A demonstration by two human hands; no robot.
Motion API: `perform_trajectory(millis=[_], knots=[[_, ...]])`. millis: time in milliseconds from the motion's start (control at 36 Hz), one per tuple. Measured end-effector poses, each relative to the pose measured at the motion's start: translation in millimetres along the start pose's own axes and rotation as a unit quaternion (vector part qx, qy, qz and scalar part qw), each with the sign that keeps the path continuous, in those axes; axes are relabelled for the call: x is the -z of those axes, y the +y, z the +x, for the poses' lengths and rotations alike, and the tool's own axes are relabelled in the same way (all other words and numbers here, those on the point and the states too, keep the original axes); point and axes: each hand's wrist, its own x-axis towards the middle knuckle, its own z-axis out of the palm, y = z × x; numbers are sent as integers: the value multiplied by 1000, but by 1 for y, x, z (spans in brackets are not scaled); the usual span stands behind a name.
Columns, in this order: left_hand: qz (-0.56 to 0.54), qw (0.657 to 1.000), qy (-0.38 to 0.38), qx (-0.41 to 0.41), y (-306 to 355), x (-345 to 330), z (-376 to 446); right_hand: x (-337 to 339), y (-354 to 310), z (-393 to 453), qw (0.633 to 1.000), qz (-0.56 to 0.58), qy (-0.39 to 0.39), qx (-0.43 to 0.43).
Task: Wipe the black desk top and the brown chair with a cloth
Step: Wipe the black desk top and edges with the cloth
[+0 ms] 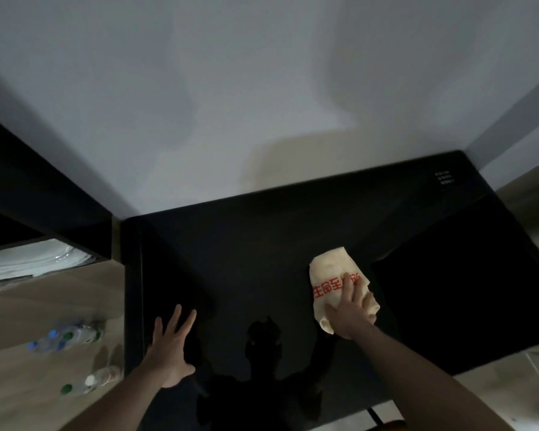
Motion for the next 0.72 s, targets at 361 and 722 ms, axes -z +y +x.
perform_trajectory(millis=[361, 722], knots=[[-11, 1000, 25, -6, -1, -10, 10, 6, -25, 25, 997, 59, 32, -36], [19, 997, 23, -77, -19, 14, 3, -78, -124, -39, 999, 35, 38, 3]])
